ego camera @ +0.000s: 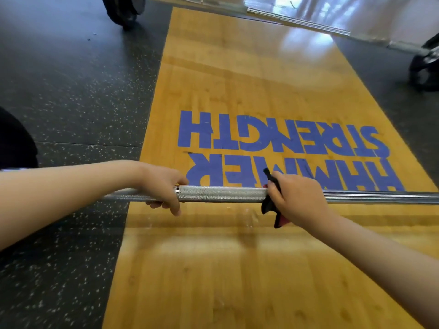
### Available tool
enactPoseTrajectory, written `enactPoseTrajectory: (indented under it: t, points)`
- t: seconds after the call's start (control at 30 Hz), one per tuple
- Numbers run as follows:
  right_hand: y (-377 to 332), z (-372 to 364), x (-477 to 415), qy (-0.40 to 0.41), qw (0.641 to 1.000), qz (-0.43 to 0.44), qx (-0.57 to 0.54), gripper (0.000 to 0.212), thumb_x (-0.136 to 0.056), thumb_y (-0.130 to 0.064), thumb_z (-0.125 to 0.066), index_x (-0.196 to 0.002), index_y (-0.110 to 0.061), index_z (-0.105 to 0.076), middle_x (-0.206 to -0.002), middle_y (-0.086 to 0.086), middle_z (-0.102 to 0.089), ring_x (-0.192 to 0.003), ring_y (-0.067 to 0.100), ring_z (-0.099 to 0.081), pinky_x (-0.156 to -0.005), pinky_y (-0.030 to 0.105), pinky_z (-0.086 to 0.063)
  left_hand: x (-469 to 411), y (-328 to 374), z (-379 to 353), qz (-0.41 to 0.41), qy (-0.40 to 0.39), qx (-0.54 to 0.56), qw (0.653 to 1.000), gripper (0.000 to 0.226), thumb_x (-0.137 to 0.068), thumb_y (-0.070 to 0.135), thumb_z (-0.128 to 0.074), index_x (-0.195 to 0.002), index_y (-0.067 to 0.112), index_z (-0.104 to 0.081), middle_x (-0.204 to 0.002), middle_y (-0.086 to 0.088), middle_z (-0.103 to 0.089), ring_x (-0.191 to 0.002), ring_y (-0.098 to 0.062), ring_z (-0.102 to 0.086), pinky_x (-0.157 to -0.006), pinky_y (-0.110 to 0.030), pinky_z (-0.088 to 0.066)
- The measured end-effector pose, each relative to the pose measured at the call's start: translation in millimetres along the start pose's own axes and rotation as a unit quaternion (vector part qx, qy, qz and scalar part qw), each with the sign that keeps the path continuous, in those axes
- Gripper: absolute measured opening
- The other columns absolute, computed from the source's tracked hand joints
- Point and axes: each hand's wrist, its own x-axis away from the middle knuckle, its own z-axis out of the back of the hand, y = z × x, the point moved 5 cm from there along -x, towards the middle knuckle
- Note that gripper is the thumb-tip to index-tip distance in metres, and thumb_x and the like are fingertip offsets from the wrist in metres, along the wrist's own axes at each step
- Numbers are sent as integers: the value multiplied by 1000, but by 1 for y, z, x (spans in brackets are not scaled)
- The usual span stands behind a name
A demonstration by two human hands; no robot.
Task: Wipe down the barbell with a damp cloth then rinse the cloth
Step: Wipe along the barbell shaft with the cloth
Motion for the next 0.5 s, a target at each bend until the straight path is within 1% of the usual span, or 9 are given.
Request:
enactPoseTrajectory:
  t: [0.1,0.17,0.23,0.3,0.33,0.37,0.43,0.47,0.5]
  points:
    - [1,3,-2,-9,1000,-7,21,32,-93,-37,-33,-68,-19,-43,-50,-9,-36,-44,16,-36,-41,25,-12,-3,5,-2,4,-15,2,1000,31,-83,12,-68,-109,0,-55,-70,-9,-56,-50,-20,-51,-47,-26,-45]
    - [-11,-1,-5,-40,999,2,33,31,-98,-36,-35,-74,-18,-45,-55,-8,-38,-51,16,-41,-42,26,-15,-1,5,-3,8,5,-9,1000,32,-84,12,-66,-112,4,-53,-77,-11,-57,-54,-21,-50,-45,-26,-44]
    - [-36,-4,-13,-58,998,22,21,27,-100,-36,-36,-80,-19,-44,-58,-9,-37,-56,17,-43,-44,25,-17,5,4,-3,16,62,-38,997,34,-84,17,-66,-112,13,-48,-83,-9,-60,-59,-20,-53,-48,-27,-45]
    - [-76,-6,-26,-51,997,50,-18,29,-100,-37,-34,-80,-18,-43,-56,-9,-35,-55,20,-44,-43,28,-18,14,7,-6,21,138,-102,985,37,-84,23,-65,-112,15,-43,-86,-4,-60,-67,-20,-55,-55,-31,-46]
    - [-99,-9,-32,-49,996,67,-30,31,-100,-37,-32,-78,-17,-42,-56,-8,-35,-54,21,-44,-43,30,-19,19,9,-8,22,185,-154,970,39,-85,25,-63,-115,14,-41,-87,-2,-59,-72,-22,-57,-59,-33,-45]
    - [-119,-12,-38,-54,995,80,-36,32,-100,-37,-31,-78,-16,-41,-57,-7,-36,-54,21,-44,-44,31,-22,23,12,-11,26,240,-208,948,41,-87,26,-59,-120,13,-38,-92,-1,-60,-79,-24,-60,-61,-33,-43]
    - [-144,-17,-45,-60,993,84,-49,32,-101,-36,-29,-79,-16,-41,-61,-5,-41,-55,20,-45,-48,32,-33,29,15,-18,30,338,-275,900,49,-93,27,-52,-134,12,-31,-104,-2,-63,-92,-25,-63,-61,-30,-38]
    - [-149,-18,-47,-60,993,81,-53,32,-101,-36,-28,-79,-17,-41,-63,-5,-43,-56,19,-46,-50,33,-37,30,14,-21,25,367,-296,881,53,-96,28,-48,-140,11,-26,-107,-2,-63,-95,-24,-64,-61,-29,-37]
    - [-150,-18,-47,-61,993,79,-58,33,-102,-37,-27,-79,-17,-42,-64,-5,-45,-56,19,-46,-52,34,-40,32,14,-24,18,381,-314,869,58,-98,29,-44,-146,9,-18,-110,-2,-63,-96,-23,-64,-62,-29,-37]
